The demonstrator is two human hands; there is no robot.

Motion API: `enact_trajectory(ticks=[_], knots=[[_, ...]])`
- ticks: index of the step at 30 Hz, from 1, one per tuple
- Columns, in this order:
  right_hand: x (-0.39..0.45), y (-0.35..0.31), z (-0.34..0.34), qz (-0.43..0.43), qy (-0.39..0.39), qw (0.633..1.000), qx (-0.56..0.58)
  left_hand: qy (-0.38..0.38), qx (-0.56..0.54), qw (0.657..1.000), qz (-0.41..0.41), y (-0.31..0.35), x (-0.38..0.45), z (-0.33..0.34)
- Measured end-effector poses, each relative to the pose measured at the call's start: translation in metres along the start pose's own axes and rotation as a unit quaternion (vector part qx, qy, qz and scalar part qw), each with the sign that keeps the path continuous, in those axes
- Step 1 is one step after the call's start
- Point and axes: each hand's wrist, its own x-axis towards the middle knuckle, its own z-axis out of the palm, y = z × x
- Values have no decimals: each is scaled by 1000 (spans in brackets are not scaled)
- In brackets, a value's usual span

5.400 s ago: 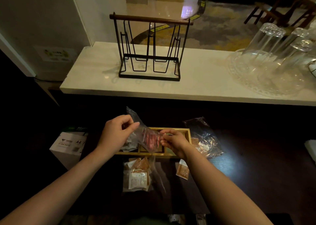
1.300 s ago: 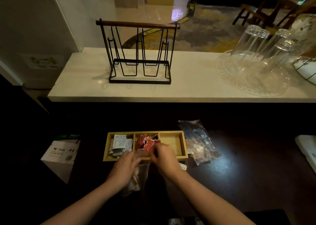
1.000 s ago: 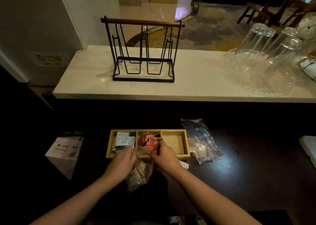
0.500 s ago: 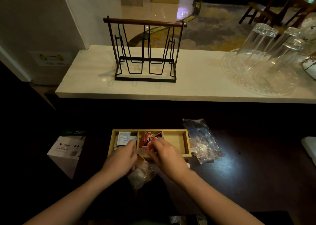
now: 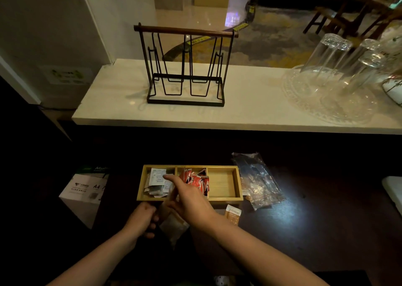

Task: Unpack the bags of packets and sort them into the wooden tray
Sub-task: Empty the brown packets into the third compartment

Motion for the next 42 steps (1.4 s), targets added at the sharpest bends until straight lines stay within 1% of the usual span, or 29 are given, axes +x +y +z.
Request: enact_trajectory(ticks=[2, 3, 6, 9, 11, 12, 13, 14, 16, 17, 19, 22, 24, 27, 30, 33, 37, 39, 42], knots=[[3, -2, -1, -20, -4, 1000, 18, -27, -53, 993, -98, -18, -4, 3], [4, -5, -2, -30, -6, 999, 24, -47, -84, 986, -135, -24, -7, 5], [7, -19, -9, -49, -7, 997, 52, -118, -216, 949, -196, -34, -10, 9], [9, -30, -26, -67, 18, 994, 85, -183, -336, 901, -202, -31, -9, 12], [11, -29, -45, -31, 35, 988, 149, -206, -371, 889, -170, -19, -12, 12], [13, -26, -56, -7, 47, 984, 174, -207, -380, 890, -144, -9, -14, 12], [14, -20, -67, 16, 64, 980, 186, -198, -375, 898, -118, 0, -15, 11], [15, -12, -78, 31, 86, 980, 179, -177, -352, 915, -89, 10, -16, 10], [14, 5, -98, 54, 125, 976, 169, -96, -266, 959, -12, 27, -18, 8], [12, 13, -106, 70, 138, 973, 169, -60, -219, 973, 30, 34, -19, 6], [9, 30, -117, 108, 153, 971, 152, -13, -135, 985, 103, 46, -16, 5], [5, 59, -122, 150, 169, 967, 121, 13, -44, 984, 173, 63, -13, 8], [3, 79, -119, 178, 173, 962, 111, 17, -13, 979, 202, 73, -11, 12], [1, 108, -110, 222, 162, 956, 101, 34, 12, 975, 218, 83, -6, 17], [-1, 127, -102, 239, 152, 955, 91, 40, 27, 971, 232, 91, 0, 24], [-3, 133, -98, 247, 157, 949, 117, 34, 37, 965, 259, 99, 0, 27], [-5, 139, -92, 264, 163, 938, 157, 73, 136, 940, 303, 107, -2, 28], [-6, 142, -89, 274, 167, 930, 177, 88, 156, 933, 314, 111, -4, 29], [-9, 145, -86, 282, 165, 924, 200, 87, 160, 926, 332, 119, -11, 35]])
